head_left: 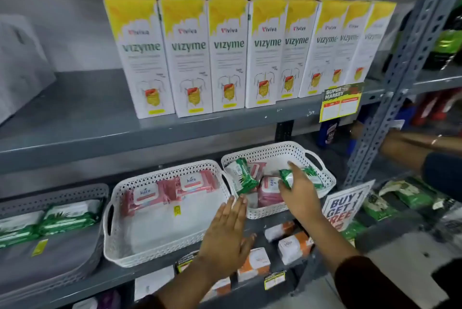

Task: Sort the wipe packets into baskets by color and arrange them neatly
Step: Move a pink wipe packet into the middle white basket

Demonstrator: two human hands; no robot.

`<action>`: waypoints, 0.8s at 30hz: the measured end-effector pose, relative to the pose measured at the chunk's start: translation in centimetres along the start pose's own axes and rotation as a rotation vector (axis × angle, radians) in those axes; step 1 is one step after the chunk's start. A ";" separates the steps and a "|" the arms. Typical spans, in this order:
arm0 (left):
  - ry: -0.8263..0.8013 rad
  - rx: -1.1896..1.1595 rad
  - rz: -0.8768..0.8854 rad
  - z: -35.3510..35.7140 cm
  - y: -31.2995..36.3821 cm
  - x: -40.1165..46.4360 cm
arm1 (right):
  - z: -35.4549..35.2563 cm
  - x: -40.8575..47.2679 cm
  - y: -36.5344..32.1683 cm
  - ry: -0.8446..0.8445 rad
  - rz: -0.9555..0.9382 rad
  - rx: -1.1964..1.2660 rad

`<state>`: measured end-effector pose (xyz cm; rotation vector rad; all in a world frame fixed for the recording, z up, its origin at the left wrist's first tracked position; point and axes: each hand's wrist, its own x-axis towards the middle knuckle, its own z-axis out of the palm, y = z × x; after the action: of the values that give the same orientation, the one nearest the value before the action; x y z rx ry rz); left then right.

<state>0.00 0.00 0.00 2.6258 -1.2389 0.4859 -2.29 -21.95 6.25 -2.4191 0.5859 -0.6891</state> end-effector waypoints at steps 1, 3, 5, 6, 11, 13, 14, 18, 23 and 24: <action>-0.014 0.019 0.001 0.5 0.7 0.6 | 0.7 1.0 0.9 -0.030 0.065 0.041; -0.045 0.017 -0.034 1.7 1.8 2.1 | 2.1 2.7 2.3 -0.113 0.135 0.066; -0.096 0.030 -0.090 2.8 2.8 3.5 | 3.9 4.1 3.6 -0.202 0.163 0.040; -0.121 0.039 -0.112 3.2 3.1 4.1 | 4.6 4.7 3.9 -0.235 0.184 0.034; -0.117 0.041 -0.263 4.9 3.3 4.2 | 7.6 7.2 5.0 -0.289 0.252 -0.117; -0.109 0.037 -0.321 4.9 3.0 3.5 | 8.9 7.9 5.2 -0.328 0.268 -0.227; -0.117 0.038 -0.330 4.9 2.8 3.1 | 9.3 8.2 5.3 -0.344 0.268 -0.267; -0.158 0.059 -0.316 4.7 2.2 2.3 | 9.7 8.9 5.5 -0.344 0.309 -0.254; -0.159 0.026 -0.315 4.3 1.9 1.6 | 9.2 8.9 6.0 -0.269 0.348 -0.076; -0.160 0.026 -0.307 4.2 1.8 1.3 | 9.0 8.7 6.0 -0.251 0.360 -0.047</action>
<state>0.23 -3.36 -3.34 2.8533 -0.8464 0.2443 8.16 -27.67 -0.89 -2.3065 0.9071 -0.2199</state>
